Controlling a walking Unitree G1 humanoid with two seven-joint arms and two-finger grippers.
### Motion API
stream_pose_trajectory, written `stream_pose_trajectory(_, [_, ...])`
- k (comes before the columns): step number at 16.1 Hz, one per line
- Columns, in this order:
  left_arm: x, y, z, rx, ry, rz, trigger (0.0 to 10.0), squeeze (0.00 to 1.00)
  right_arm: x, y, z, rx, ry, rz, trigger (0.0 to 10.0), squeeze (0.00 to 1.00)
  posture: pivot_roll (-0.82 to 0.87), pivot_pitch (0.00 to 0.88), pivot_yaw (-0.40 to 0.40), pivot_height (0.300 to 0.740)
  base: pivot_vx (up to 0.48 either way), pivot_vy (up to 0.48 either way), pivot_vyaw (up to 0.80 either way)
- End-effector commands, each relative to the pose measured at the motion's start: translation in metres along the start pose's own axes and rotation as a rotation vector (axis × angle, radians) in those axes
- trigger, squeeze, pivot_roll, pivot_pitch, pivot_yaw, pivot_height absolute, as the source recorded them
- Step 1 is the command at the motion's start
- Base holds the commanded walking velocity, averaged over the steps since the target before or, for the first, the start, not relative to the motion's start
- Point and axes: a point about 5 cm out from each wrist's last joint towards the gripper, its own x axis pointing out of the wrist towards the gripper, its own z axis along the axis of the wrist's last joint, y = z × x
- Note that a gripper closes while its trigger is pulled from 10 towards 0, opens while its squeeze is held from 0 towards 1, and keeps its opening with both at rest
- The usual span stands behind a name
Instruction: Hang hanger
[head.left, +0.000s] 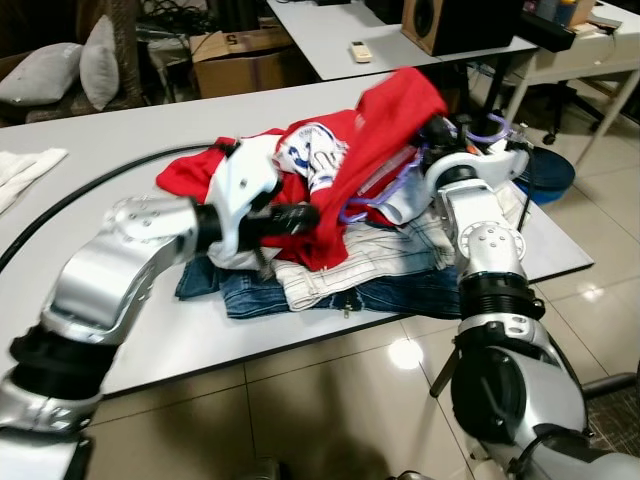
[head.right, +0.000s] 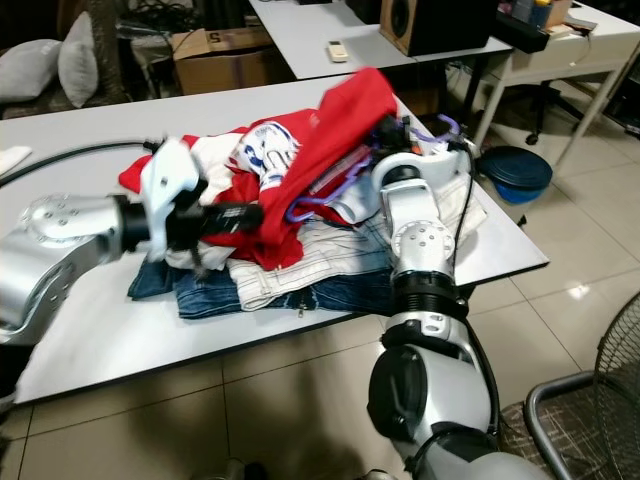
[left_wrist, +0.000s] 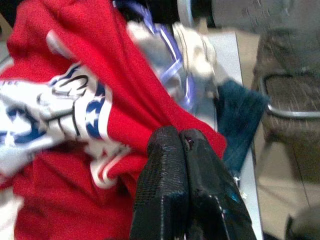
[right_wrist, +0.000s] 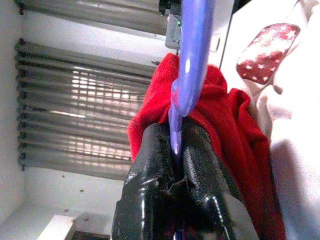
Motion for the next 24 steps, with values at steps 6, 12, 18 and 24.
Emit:
stream_pose_trajectory(6, [0.015,-0.002,0.026,-0.016,-0.176,0.020,0.0,0.00,0.007,0.011,-0.007,-0.020,0.007,0.042,10.0,0.00,0.03,0.000,0.003,0.740,0.000,0.000,0.00])
stream_pose_trajectory(12, [0.024,0.033,0.073,-0.022,-0.377,0.239,0.3,0.00,-0.015,0.003,-0.037,-0.102,0.190,0.028,10.0,0.00,0.01,0.000,0.027,0.740,0.000,0.000,0.00])
stream_pose_trajectory(18, [0.043,0.009,0.084,-0.110,-0.464,0.101,3.5,0.00,-0.034,-0.001,-0.027,-0.121,0.235,0.009,10.0,0.00,0.00,0.000,0.045,0.740,0.000,0.000,0.00])
stream_pose_trajectory(24, [0.047,0.024,0.046,-0.132,-0.213,0.214,10.0,1.00,-0.046,0.003,-0.022,-0.116,0.262,0.016,10.0,0.00,-0.01,0.000,0.044,0.740,0.000,0.000,0.00])
